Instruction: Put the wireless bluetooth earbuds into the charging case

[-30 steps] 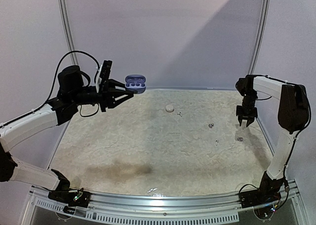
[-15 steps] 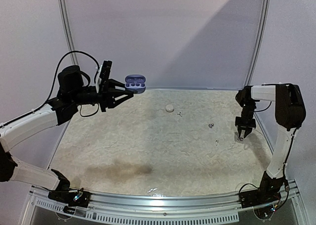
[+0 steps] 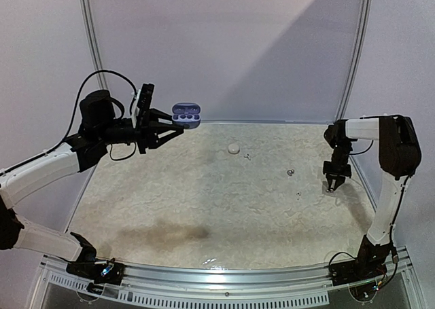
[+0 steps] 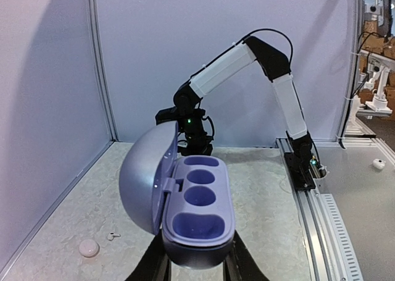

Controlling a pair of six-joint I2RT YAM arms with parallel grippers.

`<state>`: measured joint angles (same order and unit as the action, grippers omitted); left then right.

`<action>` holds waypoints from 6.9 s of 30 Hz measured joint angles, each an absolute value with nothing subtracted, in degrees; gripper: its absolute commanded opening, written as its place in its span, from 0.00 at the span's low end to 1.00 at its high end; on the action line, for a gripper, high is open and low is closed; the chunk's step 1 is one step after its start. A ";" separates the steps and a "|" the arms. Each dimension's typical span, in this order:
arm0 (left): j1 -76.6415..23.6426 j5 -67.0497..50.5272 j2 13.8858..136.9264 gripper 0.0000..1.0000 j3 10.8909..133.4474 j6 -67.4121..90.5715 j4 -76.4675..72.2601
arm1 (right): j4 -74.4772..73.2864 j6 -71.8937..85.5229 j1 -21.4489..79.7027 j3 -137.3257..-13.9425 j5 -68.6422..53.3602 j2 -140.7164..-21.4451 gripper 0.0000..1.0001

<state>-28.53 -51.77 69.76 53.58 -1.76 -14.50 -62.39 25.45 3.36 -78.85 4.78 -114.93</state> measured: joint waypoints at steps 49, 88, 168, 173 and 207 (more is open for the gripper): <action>-30.70 -39.77 73.06 0.00 52.03 0.27 -23.83 | -45.10 20.34 43.24 -97.43 22.13 -85.82 0.00; -33.87 -32.29 75.68 0.00 52.73 0.14 -34.06 | -13.69 -11.14 66.81 -112.09 35.48 -104.22 0.00; -33.69 -30.52 75.40 0.00 52.64 2.17 -33.67 | -13.06 -21.30 66.65 -112.01 40.47 -108.12 0.19; -33.58 -30.39 75.40 0.00 52.60 2.20 -33.67 | -13.06 -21.28 66.30 -112.03 39.07 -108.12 0.19; -33.56 -30.57 74.81 0.00 52.53 1.69 -35.03 | -12.10 -20.71 66.63 -112.03 41.08 -107.26 0.14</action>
<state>-33.56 -30.57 74.81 52.53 1.69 -35.03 -12.10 -20.71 66.63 -112.03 41.08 -107.26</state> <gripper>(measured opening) 0.252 0.147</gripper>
